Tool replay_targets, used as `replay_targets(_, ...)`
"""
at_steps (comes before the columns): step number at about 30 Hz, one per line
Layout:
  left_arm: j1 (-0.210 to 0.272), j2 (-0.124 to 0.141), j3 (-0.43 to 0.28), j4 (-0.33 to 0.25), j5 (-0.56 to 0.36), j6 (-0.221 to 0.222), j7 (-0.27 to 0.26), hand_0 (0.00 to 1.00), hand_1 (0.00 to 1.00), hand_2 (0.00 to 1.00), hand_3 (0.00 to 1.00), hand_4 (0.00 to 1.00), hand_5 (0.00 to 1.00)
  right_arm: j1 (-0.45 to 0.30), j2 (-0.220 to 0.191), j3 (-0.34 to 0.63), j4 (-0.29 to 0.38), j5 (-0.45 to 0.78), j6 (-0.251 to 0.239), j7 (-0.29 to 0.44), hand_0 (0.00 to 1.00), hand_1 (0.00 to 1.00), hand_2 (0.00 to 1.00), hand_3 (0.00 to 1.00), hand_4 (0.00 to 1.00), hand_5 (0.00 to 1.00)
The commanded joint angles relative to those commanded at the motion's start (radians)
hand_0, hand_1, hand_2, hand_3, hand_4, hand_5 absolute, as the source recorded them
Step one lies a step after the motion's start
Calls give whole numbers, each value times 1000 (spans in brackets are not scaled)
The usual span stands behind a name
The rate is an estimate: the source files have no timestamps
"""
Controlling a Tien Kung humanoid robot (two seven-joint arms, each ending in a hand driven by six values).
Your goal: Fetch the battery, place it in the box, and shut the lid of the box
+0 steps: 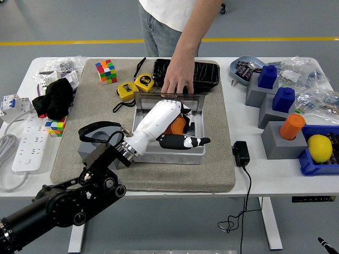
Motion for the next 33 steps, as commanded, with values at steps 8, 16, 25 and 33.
replay_targets(8,-44,-45,12,135,-34,19,-17,53,2,2,2,966,638,3,-2,-12,1,3,1,1,966,839,759,806,998,998)
replay_targets(16,-83,-88,7,246,-48,32,-24,54,2,2,2,964,641,8,-4,-24,2,7,2,2,967,839,759,806,998,998)
replay_targets(25,-94,-93,-4,296,-55,42,-28,57,2,2,2,964,648,6,-4,-29,0,10,2,1,967,839,759,806,998,998)
replay_targets(33,-92,-93,-2,298,-54,54,-43,65,2,2,2,968,651,9,-4,-22,2,7,4,1,967,839,759,806,998,998)
